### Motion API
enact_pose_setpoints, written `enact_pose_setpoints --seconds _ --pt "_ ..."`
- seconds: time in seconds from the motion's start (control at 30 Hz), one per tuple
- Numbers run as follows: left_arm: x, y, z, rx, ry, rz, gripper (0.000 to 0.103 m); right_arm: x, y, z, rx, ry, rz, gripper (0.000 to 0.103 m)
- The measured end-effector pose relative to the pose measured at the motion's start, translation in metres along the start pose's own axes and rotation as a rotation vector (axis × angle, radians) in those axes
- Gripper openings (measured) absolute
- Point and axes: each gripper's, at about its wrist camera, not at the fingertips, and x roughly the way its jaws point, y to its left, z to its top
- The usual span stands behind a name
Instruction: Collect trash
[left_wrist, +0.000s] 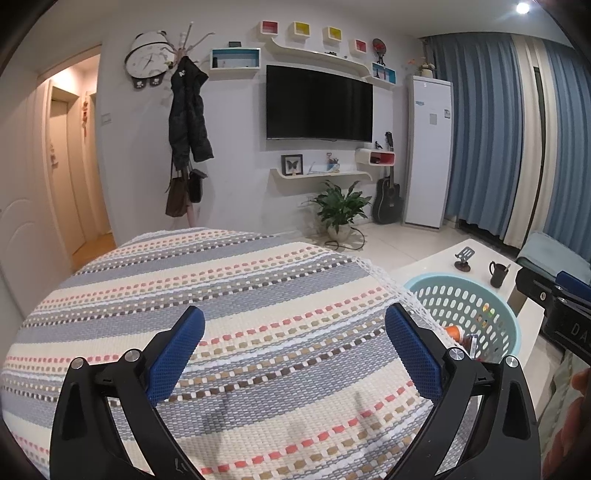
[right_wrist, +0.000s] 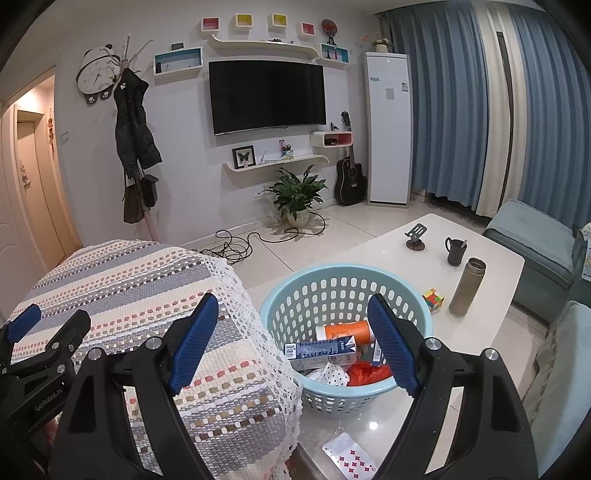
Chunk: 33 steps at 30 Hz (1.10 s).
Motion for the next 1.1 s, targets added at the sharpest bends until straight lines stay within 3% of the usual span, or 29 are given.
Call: enact_pose_setpoints --seconds 1.1 --pt "0.0034 0.0016 -0.0014 -0.004 0.027 -0.002 0.095 0.0007 0.0076 0.0028 -0.017 0.003 0.011 0.079"
